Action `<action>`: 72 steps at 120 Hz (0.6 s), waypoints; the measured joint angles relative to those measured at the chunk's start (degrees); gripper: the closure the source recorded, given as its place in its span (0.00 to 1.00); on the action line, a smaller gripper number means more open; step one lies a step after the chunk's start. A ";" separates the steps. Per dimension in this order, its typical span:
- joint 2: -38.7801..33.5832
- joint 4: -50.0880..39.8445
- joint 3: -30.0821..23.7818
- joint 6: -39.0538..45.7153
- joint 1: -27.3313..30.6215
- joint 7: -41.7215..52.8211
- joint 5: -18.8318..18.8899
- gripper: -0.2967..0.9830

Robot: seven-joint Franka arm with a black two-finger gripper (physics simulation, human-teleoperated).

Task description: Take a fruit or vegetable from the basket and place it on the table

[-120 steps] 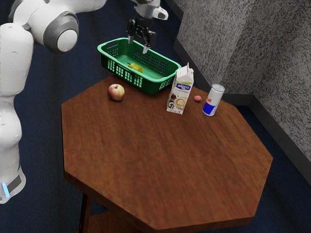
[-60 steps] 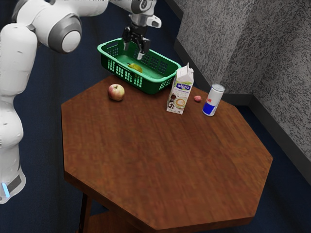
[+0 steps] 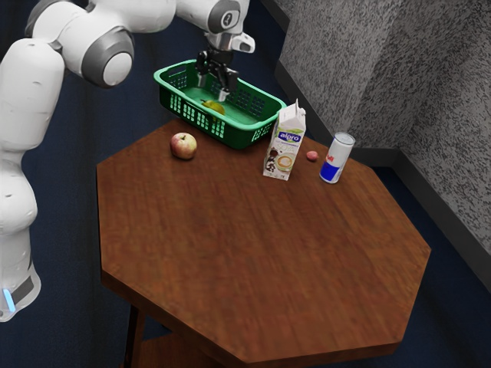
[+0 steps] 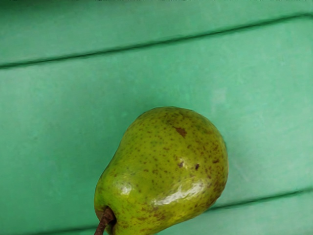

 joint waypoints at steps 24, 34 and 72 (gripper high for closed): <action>0.10 -1.18 -0.07 0.10 0.04 0.51 -1.85 0.23; 0.11 -1.79 -0.10 0.20 0.05 0.69 -1.98 0.23; 0.53 -2.08 -0.23 1.47 0.04 1.06 -1.82 0.23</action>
